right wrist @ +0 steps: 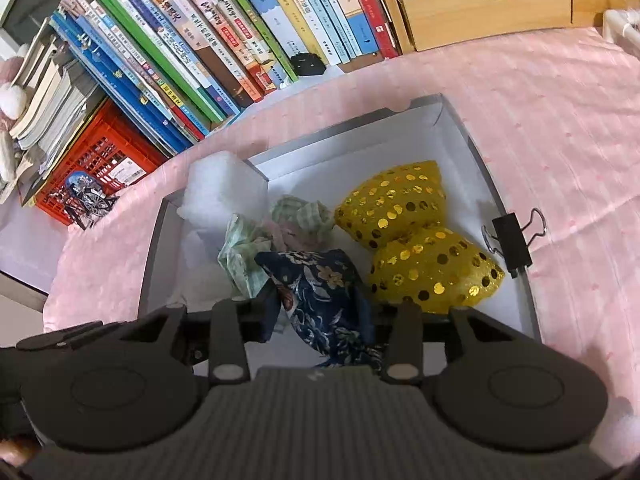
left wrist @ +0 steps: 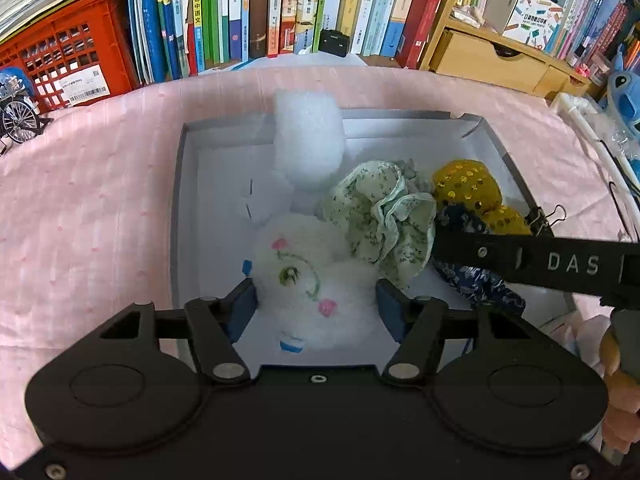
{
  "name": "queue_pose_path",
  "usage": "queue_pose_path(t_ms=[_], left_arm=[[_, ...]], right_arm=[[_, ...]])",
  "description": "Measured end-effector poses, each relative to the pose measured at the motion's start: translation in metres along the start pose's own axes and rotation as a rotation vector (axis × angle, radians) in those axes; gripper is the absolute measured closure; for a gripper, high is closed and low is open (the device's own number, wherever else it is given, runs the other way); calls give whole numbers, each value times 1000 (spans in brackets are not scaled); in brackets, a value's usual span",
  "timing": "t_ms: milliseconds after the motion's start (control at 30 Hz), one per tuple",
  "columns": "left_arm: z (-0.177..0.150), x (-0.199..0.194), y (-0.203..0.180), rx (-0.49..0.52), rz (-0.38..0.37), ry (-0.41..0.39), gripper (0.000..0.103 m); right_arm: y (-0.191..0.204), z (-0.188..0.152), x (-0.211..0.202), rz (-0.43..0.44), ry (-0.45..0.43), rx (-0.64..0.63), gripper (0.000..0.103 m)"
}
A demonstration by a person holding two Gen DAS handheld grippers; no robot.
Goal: Organize soft objects
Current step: 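Open both tools to release the items and withdraw from the tray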
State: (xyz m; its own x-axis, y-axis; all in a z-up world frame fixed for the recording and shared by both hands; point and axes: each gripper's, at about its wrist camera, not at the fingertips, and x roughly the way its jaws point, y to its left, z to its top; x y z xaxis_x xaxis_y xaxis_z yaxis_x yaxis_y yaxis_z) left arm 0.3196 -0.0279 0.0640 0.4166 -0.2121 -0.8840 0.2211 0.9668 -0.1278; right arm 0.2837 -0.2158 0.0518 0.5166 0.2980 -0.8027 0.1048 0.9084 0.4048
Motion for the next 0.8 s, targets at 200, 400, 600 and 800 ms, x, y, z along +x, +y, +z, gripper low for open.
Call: queue_pose_path(t_ms=[200, 400, 600, 800], left_arm=[[0, -16, 0, -9, -19, -34, 28], [-4, -43, -3, 19, -11, -99, 22], [-13, -72, -3, 35, -16, -164, 21], [-34, -108, -5, 79, -7, -256, 17]], right_arm=[[5, -2, -7, -1, -13, -27, 36], [14, -4, -26, -5, -61, -78, 30], [22, -8, -52, 3, -122, -141, 27], [31, -23, -86, 22, -212, -226, 24]])
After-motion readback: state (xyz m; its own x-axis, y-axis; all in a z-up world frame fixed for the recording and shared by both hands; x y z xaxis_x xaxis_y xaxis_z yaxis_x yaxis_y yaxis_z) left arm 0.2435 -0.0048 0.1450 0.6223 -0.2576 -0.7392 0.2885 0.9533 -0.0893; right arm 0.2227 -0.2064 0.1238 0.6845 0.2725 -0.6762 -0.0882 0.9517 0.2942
